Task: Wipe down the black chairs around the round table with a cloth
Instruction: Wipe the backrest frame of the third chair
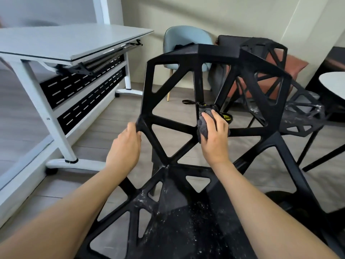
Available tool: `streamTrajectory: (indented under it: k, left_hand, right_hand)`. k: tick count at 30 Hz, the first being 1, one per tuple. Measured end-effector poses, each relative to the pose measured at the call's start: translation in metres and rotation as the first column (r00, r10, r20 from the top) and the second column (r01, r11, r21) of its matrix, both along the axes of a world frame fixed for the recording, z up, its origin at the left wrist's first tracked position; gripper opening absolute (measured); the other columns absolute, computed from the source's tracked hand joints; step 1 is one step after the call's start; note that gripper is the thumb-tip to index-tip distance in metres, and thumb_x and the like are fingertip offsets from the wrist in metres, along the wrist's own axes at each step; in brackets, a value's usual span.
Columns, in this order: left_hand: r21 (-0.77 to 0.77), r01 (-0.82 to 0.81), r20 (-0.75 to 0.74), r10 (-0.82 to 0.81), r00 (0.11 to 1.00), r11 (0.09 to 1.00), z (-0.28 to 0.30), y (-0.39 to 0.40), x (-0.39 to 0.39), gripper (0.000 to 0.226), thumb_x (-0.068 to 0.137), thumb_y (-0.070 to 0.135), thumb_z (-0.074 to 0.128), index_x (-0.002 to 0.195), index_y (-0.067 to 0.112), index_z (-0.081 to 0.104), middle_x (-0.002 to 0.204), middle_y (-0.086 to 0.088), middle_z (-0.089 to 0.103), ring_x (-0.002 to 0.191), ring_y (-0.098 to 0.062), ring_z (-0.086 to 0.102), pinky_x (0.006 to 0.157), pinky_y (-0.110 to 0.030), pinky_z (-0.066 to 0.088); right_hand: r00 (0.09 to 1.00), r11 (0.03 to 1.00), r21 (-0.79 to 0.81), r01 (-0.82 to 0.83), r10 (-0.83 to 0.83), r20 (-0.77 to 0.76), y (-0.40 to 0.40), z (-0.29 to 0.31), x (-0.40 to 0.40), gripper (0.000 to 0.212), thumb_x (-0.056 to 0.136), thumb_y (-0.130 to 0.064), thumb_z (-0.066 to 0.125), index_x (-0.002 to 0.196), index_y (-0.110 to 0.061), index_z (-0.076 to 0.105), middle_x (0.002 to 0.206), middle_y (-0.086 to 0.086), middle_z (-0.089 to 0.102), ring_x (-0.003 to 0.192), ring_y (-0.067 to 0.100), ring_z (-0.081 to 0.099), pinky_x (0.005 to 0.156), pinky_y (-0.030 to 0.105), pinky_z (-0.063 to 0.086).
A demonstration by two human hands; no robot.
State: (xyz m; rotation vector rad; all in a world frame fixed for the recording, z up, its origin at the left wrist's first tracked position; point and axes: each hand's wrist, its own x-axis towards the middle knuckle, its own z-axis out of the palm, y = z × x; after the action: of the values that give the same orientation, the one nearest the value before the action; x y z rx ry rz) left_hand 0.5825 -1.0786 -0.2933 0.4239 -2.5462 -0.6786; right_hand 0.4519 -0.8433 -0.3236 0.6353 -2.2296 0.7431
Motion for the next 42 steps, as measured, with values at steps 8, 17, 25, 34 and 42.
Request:
streamTrajectory:
  k: [8, 17, 25, 34, 42]
  left_hand:
    - [0.061, 0.009, 0.019, -0.010, 1.000, 0.998, 0.005, -0.001, 0.003, 0.017, 0.107, 0.027, 0.035, 0.109, 0.013, 0.045, 0.091, -0.008, 0.059, 0.082, -0.033, 0.053, 0.070, -0.043, 0.040]
    - [0.141, 0.027, 0.024, -0.031, 0.999, 0.990, -0.002, -0.013, 0.019, 0.027, 0.107, 0.028, 0.028, 0.119, 0.021, 0.051, 0.082, -0.009, 0.062, 0.074, -0.033, 0.059, 0.067, -0.045, 0.051]
    - [0.171, 0.019, -0.015, -0.016, 1.000, 0.985, -0.015, -0.010, 0.042, 0.026, 0.106, 0.027, 0.030, 0.123, 0.029, 0.051, 0.088, 0.000, 0.066, 0.081, -0.028, 0.069, 0.078, -0.049, 0.057]
    - [0.144, 0.006, -0.027, -0.002, 1.000, 0.990, -0.020, -0.011, 0.043, 0.025, 0.106, 0.027, 0.030, 0.117, 0.024, 0.052, 0.092, -0.006, 0.069, 0.090, -0.034, 0.068, 0.083, -0.050, 0.055]
    - [0.074, -0.014, -0.027, 0.016, 0.999, 0.997, -0.017, -0.008, 0.045, 0.025, 0.107, 0.027, 0.028, 0.111, 0.021, 0.053, 0.082, -0.004, 0.066, 0.082, -0.030, 0.066, 0.074, -0.050, 0.055]
  right_hand:
    - [1.000, 0.986, 0.167, 0.001, 0.000, -0.003, -0.006, -0.042, 0.028, 0.067, 0.076, 0.000, 0.079, 0.138, -0.010, 0.057, 0.145, 0.016, 0.046, 0.125, 0.036, 0.043, 0.112, 0.051, 0.040]
    - [0.955, 0.962, -0.072, -0.265, 0.272, 0.119, -0.076, -0.001, 0.047, 0.056, 0.088, -0.008, 0.071, 0.140, -0.013, 0.054, 0.145, 0.008, 0.045, 0.135, 0.032, 0.038, 0.113, 0.047, 0.038]
    - [0.933, 0.929, 0.088, -0.360, 0.359, 0.027, -0.131, 0.001, 0.062, 0.056, 0.087, -0.013, 0.067, 0.141, -0.008, 0.053, 0.144, 0.011, 0.048, 0.129, 0.030, 0.038, 0.110, 0.043, 0.039]
    - [0.934, 0.956, 0.059, -0.288, 0.266, 0.238, -0.083, -0.069, 0.069, 0.059, 0.087, -0.002, 0.068, 0.141, -0.020, 0.053, 0.142, 0.002, 0.046, 0.126, 0.027, 0.042, 0.109, 0.044, 0.044]
    - [0.980, 0.938, 0.289, -0.190, 0.165, 0.111, -0.075, -0.070, 0.073, 0.055, 0.080, -0.012, 0.079, 0.131, -0.010, 0.059, 0.130, 0.016, 0.055, 0.109, 0.038, 0.050, 0.096, 0.048, 0.050]
